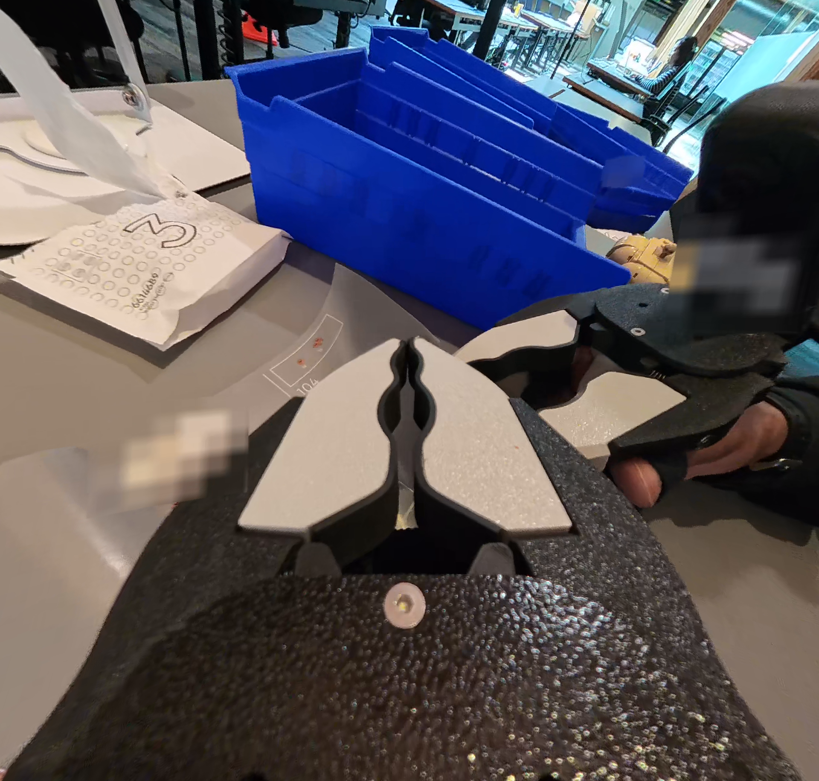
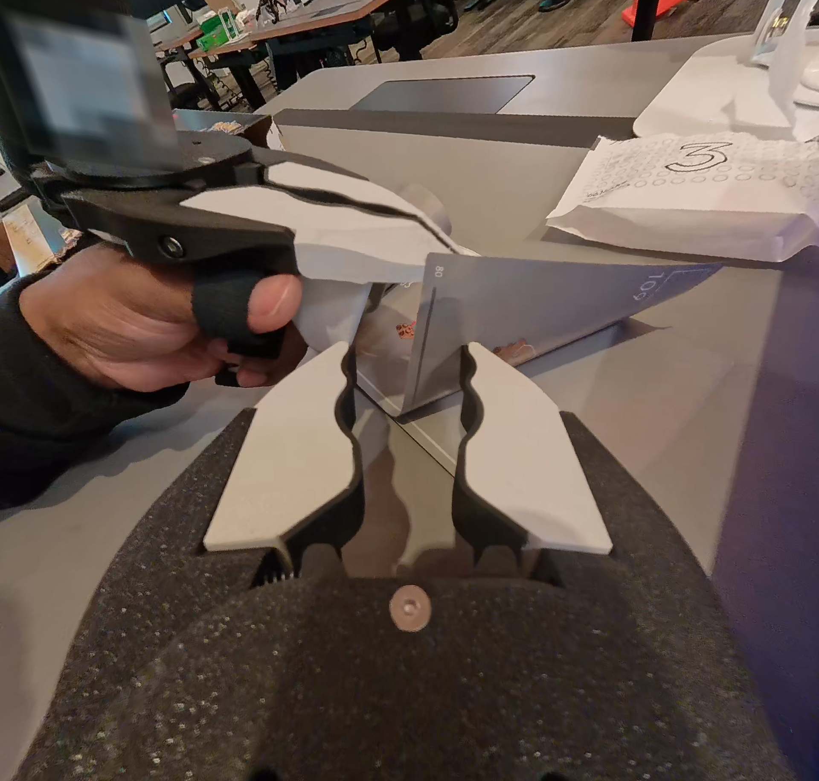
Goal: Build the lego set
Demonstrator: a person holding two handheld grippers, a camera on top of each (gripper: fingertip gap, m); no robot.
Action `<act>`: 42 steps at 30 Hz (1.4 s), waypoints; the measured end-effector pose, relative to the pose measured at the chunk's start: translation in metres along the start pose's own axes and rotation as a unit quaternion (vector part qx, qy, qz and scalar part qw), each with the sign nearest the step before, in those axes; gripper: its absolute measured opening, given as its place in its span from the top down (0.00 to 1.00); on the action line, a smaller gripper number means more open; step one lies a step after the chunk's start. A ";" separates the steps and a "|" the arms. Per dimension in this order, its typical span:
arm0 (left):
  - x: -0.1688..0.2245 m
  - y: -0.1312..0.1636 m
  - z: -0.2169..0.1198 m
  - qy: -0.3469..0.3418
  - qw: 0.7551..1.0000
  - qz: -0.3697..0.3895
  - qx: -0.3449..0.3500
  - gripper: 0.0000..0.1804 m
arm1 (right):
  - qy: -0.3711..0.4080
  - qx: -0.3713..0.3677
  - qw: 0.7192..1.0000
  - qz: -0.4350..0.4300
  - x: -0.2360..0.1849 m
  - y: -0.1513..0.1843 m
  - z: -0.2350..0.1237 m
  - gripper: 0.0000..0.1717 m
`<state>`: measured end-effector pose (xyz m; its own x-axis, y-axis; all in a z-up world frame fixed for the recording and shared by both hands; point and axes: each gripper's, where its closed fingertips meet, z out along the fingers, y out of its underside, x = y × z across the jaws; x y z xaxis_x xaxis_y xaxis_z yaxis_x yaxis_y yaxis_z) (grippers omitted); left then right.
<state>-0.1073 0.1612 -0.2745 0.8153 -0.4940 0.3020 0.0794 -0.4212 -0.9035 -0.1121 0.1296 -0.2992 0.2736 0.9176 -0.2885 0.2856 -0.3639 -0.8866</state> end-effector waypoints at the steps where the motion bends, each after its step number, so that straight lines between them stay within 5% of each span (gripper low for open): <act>1: 0.001 0.001 -0.001 0.002 1.000 -0.001 0.000 1.00 | -0.001 -0.001 1.000 0.001 0.000 0.000 0.000 0.74; 10: 0.011 0.002 -0.006 0.038 0.999 -0.010 -0.020 0.89 | -0.010 -0.003 1.000 0.004 0.000 0.001 0.000 0.74; 18: 0.004 0.006 -0.006 0.013 0.999 -0.002 -0.029 1.00 | -0.017 -0.007 0.999 -0.028 -0.007 0.003 0.000 0.74; 26: 0.011 0.007 -0.015 0.047 0.999 0.020 -0.006 1.00 | -0.030 0.016 0.999 0.037 0.003 -0.005 -0.004 0.70; 33: 0.013 0.009 -0.023 0.077 0.996 -0.050 0.012 1.00 | -0.045 0.018 0.997 0.068 0.001 -0.008 0.003 0.64; 42: 0.015 0.012 -0.025 0.092 0.993 -0.070 0.014 1.00 | -0.052 0.020 0.993 0.100 0.003 -0.009 0.006 0.71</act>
<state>-0.1089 0.1300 -0.2728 0.6770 -0.5639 0.4730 0.2026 -0.4750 -0.8563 -0.1194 0.1368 -0.2944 0.2247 0.8395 -0.4948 0.1976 -0.5365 -0.8205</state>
